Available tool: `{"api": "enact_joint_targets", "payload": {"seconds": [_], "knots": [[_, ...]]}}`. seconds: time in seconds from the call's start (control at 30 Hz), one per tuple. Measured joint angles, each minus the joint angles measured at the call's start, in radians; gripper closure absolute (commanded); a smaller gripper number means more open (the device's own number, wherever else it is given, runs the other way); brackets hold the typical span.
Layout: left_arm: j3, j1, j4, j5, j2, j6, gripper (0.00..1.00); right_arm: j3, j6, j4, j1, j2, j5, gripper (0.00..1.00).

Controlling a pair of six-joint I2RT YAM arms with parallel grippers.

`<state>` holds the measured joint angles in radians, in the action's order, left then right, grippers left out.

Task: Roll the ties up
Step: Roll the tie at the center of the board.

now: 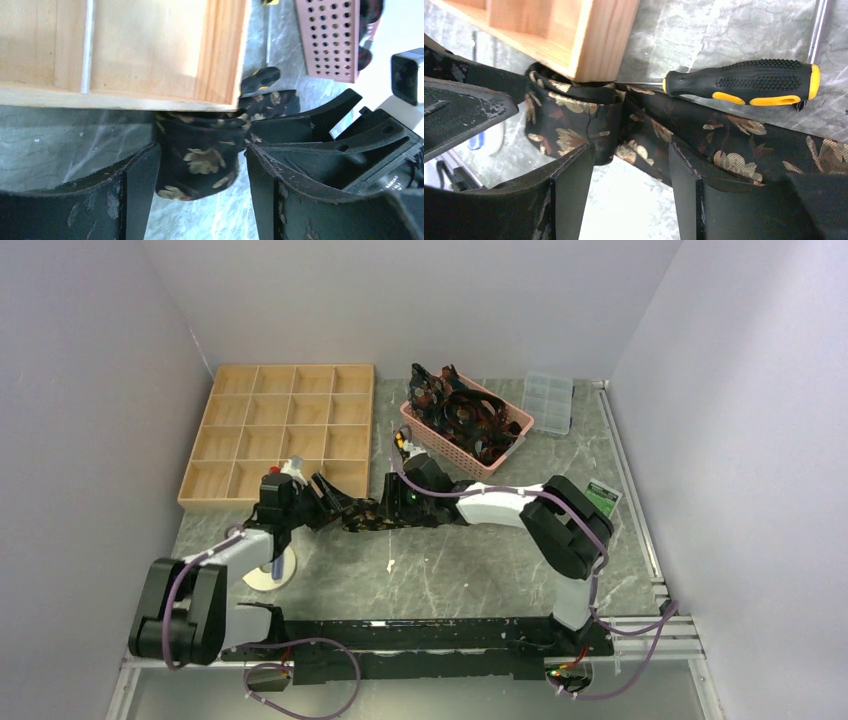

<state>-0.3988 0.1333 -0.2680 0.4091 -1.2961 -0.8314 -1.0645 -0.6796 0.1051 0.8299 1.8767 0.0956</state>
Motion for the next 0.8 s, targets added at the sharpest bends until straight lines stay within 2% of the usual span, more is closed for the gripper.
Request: {"api": "enact_joint_targets", "payload": {"seconds": [0.17,0.33,0.53,0.8], "knots": [[0.002,0.000,0.055,-0.045,0.145,0.008,0.32,0.002,0.003,-0.005,0.007,-0.064,-0.003,0.38],[0.004,0.000,0.124,-0.098,0.246,0.005,0.39,0.012,0.029,-0.008,0.023,-0.146,-0.025,0.40],[0.031,0.000,0.218,-0.121,0.347,-0.002,0.43,-0.110,0.106,-0.090,0.021,-0.093,-0.020,0.41],[0.132,0.000,0.383,-0.124,0.554,-0.024,0.43,-0.123,0.138,-0.124,0.004,-0.040,-0.030,0.42]]}}
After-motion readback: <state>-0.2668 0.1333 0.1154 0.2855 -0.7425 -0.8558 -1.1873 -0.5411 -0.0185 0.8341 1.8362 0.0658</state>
